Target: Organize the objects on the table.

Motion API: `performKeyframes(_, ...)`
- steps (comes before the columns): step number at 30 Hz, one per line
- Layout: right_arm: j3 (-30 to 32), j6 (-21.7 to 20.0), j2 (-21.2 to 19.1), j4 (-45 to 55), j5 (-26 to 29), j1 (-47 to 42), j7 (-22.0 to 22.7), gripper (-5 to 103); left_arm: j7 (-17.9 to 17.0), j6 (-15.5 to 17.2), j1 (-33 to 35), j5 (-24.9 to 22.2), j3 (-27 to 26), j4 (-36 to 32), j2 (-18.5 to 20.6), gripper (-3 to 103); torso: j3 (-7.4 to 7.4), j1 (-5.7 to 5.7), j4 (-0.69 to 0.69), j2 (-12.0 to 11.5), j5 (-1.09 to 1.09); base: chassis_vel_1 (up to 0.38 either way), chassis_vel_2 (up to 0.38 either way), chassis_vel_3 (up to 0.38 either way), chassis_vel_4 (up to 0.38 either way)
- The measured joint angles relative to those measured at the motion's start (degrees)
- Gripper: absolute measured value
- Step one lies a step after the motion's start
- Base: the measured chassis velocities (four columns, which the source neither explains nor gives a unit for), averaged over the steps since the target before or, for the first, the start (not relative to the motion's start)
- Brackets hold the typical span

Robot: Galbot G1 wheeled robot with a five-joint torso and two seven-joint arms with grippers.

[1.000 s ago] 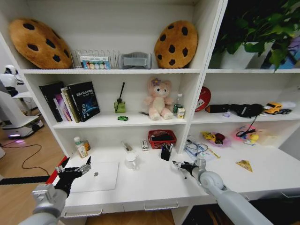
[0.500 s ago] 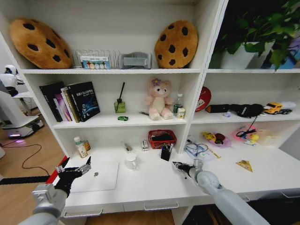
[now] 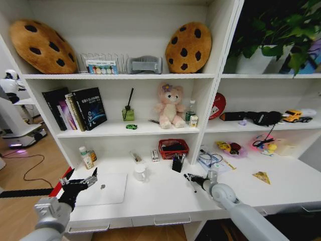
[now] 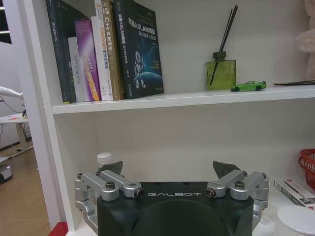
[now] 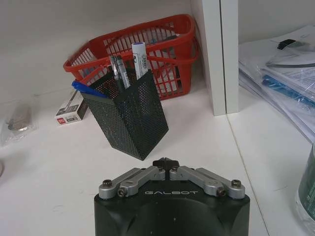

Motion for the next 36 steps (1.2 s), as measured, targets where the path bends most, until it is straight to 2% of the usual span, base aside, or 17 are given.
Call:
performKeyframes(4,0.0,1.3,0.3,0.1,-0.7,-0.1,-1.2,-1,0.0,0.0,0.0,0.0,0.0,0.0,0.0,100,0.0,0.0,-0.01,0.0,0.0,0.0,0.0,0.0,0.0)
performKeyframes(5,-0.1,1.3,0.5,0.6,-0.7,-0.1,-1.5,4,0.0,0.0,0.0,0.0,0.0,0.0,0.0,100,0.0,0.0,-0.01,0.0,0.0,0.0,0.0,0.0,0.0)
performKeyframes(6,-0.1,1.3,0.5,0.6,-0.7,-0.1,-1.5,4,0.0,0.0,0.0,0.0,0.0,0.0,0.0,100,0.0,0.0,-0.01,0.0,0.0,0.0,0.0,0.0,0.0)
performKeyframes(8,-0.7,1.3,0.9,1.2,-0.9,0.2,-1.4,15,0.0,0.0,0.0,0.0,0.0,0.0,0.0,100,0.0,0.0,0.0,0.0,0.0,0.0,0.0,0.0,0.0)
performKeyframes(11,-1.1,1.3,1.1,1.2,-1.3,0.4,-1.0,20,0.0,0.0,0.0,0.0,0.0,0.0,0.0,100,0.0,0.0,0.0,0.0,0.0,0.0,0.0,0.0,0.0)
performKeyframes(12,-1.2,1.3,1.2,0.7,-1.8,0.6,-0.9,31,0.0,0.0,0.0,0.0,0.0,0.0,0.0,100,0.0,0.0,0.01,0.0,0.0,0.0,0.0,0.0,0.0)
performKeyframes(14,-1.2,1.3,1.2,0.5,-1.9,0.7,-0.7,31,0.0,0.0,0.0,0.0,0.0,0.0,0.0,100,0.0,0.0,0.0,0.0,0.0,0.0,0.0,0.0,0.0)
performKeyframes(17,-0.6,1.1,0.8,-0.1,-1.9,0.8,-0.2,48,0.0,0.0,0.0,0.0,0.0,0.0,0.0,100,0.0,0.0,0.0,0.0,0.0,0.0,0.0,0.0,0.0)
performKeyframes(20,-0.5,1.0,0.6,-0.4,-1.8,0.7,-0.2,53,0.0,0.0,0.0,0.0,0.0,0.0,0.0,100,0.0,0.0,0.0,0.0,0.0,0.0,0.0,0.0,0.0)
performKeyframes(21,-0.5,0.9,0.6,-1.7,-1.6,0.6,-0.6,70,0.0,0.0,0.0,0.0,0.0,0.0,0.0,100,0.0,0.0,-0.01,0.0,0.0,0.0,0.0,0.0,0.0)
performKeyframes(23,-0.5,0.9,0.7,-2.0,-1.6,0.7,-0.7,70,0.0,0.0,0.0,0.0,0.0,0.0,0.0,100,0.0,0.0,-0.01,0.0,0.0,0.0,0.0,0.0,0.0)
performKeyframes(24,-0.8,0.8,1.1,-3.0,-1.6,1.0,-0.9,81,0.0,0.0,0.0,0.0,0.0,0.0,0.0,100,0.0,0.0,-0.01,0.0,0.01,0.0,0.0,0.0,0.0)
performKeyframes(25,-1.0,0.8,1.2,-3.3,-1.6,1.2,-0.9,86,0.0,0.0,0.0,0.0,0.0,0.0,0.0,100,0.0,0.0,0.0,0.0,0.01,0.0,0.0,0.0,0.0)
performKeyframes(29,-1.7,0.8,1.5,-4.5,-1.6,1.9,-1.0,96,0.0,0.0,0.0,0.0,0.0,0.0,0.0,100,0.0,0.0,0.0,0.0,0.01,0.0,0.0,0.0,0.0)
performKeyframes(31,-2.1,0.8,1.5,-4.7,-1.6,2.3,-1.1,86,0.0,0.0,0.0,0.0,0.0,0.0,0.0,100,0.0,0.0,-0.01,0.0,-0.01,0.0,0.0,0.0,0.0)
performKeyframes(34,-2.2,0.7,1.5,-4.7,-1.6,2.4,-1.1,81,0.0,0.0,0.0,0.0,0.0,0.0,0.0,100,0.0,0.0,0.0,0.0,0.0,0.0,0.0,0.0,0.0)
performKeyframes(36,-2.6,0.6,1.5,-4.9,-1.5,2.7,-1.4,70,0.0,0.0,0.0,0.0,0.0,0.0,0.0,100,0.0,0.0,0.0,0.0,-0.01,0.0,0.0,0.0,0.0)
